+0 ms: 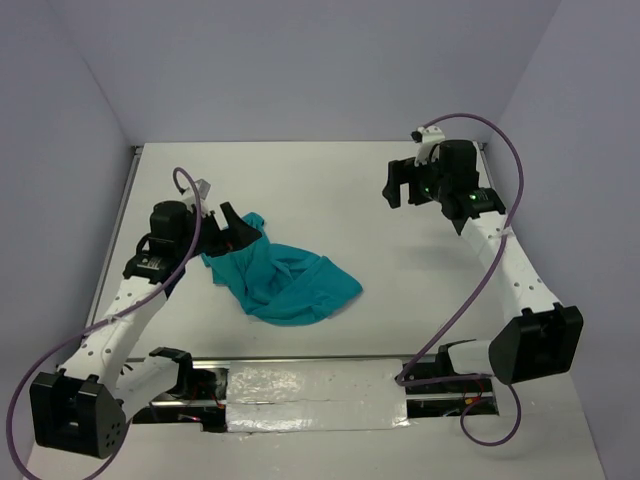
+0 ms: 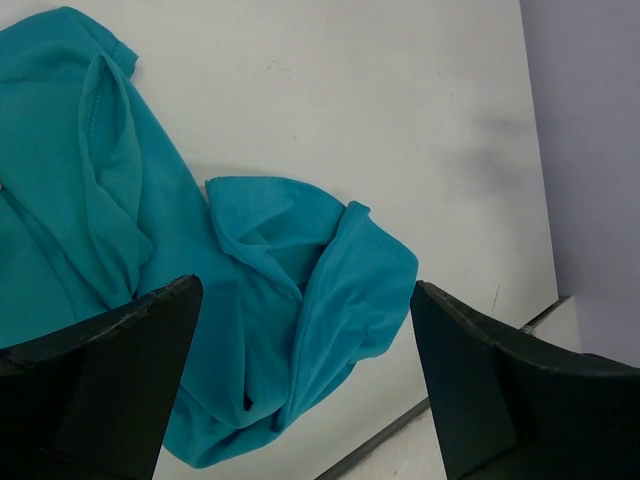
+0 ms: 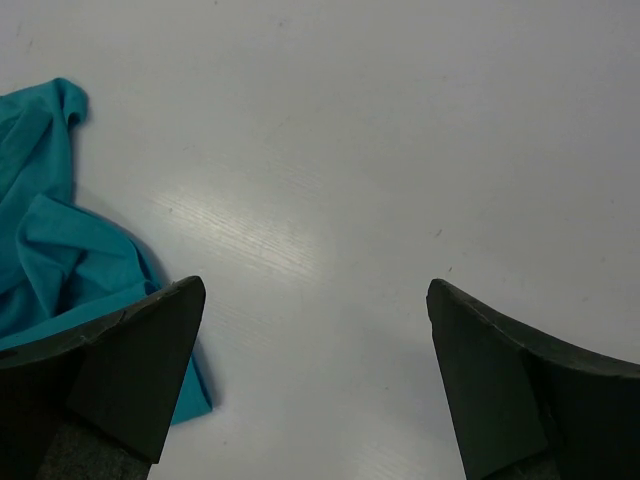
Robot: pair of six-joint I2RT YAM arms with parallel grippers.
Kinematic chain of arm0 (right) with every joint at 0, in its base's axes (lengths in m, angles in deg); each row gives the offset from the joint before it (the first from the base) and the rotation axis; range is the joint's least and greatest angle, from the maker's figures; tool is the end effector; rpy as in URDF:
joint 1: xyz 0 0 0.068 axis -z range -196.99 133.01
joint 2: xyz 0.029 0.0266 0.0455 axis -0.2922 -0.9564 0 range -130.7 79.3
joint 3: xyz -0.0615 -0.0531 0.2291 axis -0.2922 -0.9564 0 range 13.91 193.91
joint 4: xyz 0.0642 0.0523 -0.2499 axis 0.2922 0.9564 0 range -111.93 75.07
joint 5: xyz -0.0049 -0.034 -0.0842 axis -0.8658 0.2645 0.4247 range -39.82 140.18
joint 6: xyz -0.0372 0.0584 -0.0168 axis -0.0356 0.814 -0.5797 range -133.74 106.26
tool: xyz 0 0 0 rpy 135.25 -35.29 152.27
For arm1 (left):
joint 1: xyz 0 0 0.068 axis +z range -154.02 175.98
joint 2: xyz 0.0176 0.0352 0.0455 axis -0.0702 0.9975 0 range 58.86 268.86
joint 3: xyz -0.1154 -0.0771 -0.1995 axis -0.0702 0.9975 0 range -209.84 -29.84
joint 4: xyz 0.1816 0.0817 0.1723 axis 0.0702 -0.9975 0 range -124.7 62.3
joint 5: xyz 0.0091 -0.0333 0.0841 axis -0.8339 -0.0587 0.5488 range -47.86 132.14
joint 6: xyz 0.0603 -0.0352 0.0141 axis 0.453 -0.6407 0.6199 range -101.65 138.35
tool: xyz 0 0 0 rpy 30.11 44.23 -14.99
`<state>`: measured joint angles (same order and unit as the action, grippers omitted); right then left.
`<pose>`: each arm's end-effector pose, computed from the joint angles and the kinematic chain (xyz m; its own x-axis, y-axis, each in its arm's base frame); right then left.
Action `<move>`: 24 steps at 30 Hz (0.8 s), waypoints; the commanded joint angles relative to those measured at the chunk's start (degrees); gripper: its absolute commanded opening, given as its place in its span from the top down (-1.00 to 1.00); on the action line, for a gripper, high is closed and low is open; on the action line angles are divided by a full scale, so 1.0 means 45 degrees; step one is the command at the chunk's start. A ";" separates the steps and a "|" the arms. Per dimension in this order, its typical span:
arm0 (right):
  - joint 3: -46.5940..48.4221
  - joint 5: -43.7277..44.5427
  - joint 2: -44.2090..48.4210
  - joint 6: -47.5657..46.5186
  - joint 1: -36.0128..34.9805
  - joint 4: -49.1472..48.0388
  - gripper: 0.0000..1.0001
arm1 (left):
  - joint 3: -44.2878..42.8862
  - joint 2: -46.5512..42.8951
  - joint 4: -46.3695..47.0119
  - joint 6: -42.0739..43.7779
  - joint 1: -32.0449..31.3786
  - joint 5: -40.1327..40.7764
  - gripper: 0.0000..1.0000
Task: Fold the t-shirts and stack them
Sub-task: Flatten out the tshirt
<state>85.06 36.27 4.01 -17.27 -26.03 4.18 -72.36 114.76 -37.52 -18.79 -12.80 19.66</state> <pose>0.3182 0.0648 0.3151 -0.4744 -0.1360 -0.8697 -0.3877 0.9193 0.0677 0.2548 -0.0621 0.2573 -0.6053 -0.4711 -0.6416 0.1540 0.7215 -0.6751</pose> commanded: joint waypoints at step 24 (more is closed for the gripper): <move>-0.0366 -0.4642 -0.0182 -0.5095 -0.2386 0.1520 -0.99 | -0.2870 0.2904 -0.2598 0.1379 -0.0042 0.2122 -0.82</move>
<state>80.25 19.62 6.13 -39.35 -36.06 7.96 -80.84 124.16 -45.76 -15.03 -12.80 26.52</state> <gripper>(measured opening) 0.994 0.919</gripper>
